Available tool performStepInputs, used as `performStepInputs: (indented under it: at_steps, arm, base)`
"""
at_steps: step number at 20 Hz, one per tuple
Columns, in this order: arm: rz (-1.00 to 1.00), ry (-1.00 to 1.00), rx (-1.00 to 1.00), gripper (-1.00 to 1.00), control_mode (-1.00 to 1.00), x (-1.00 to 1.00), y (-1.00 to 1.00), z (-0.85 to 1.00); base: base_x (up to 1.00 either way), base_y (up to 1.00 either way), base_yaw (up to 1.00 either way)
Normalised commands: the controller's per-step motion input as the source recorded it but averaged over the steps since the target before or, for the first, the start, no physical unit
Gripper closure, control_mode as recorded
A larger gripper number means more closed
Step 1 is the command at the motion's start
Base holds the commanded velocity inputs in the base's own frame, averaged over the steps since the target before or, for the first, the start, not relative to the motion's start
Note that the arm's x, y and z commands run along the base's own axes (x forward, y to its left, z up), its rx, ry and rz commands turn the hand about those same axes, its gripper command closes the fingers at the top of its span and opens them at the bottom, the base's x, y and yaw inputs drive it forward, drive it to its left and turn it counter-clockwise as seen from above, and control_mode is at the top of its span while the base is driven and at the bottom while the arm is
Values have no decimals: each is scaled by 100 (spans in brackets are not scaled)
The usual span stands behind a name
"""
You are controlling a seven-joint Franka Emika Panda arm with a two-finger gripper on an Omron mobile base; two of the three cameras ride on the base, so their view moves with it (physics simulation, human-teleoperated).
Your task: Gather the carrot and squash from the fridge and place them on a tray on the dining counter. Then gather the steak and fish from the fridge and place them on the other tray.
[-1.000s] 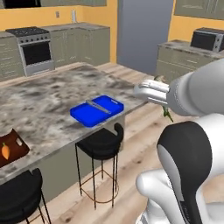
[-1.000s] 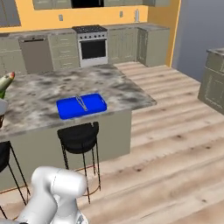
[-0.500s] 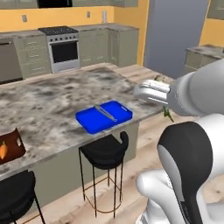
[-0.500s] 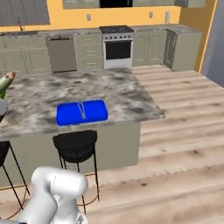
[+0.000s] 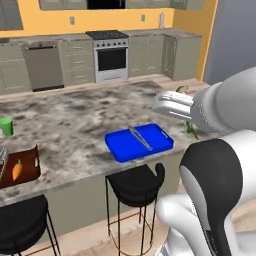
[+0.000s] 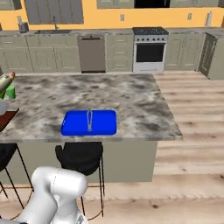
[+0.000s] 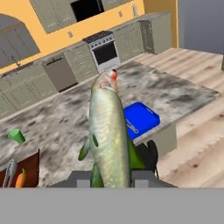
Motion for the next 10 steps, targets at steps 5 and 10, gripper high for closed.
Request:
performStepInputs:
  at_steps: [5,10]
  arm:
    - [0,0,0,100,100,0,0,0]
    - [0,0,0,100,100,0,0,0]
  base:
    - [63,-29,36]
    - [61,-44,33]
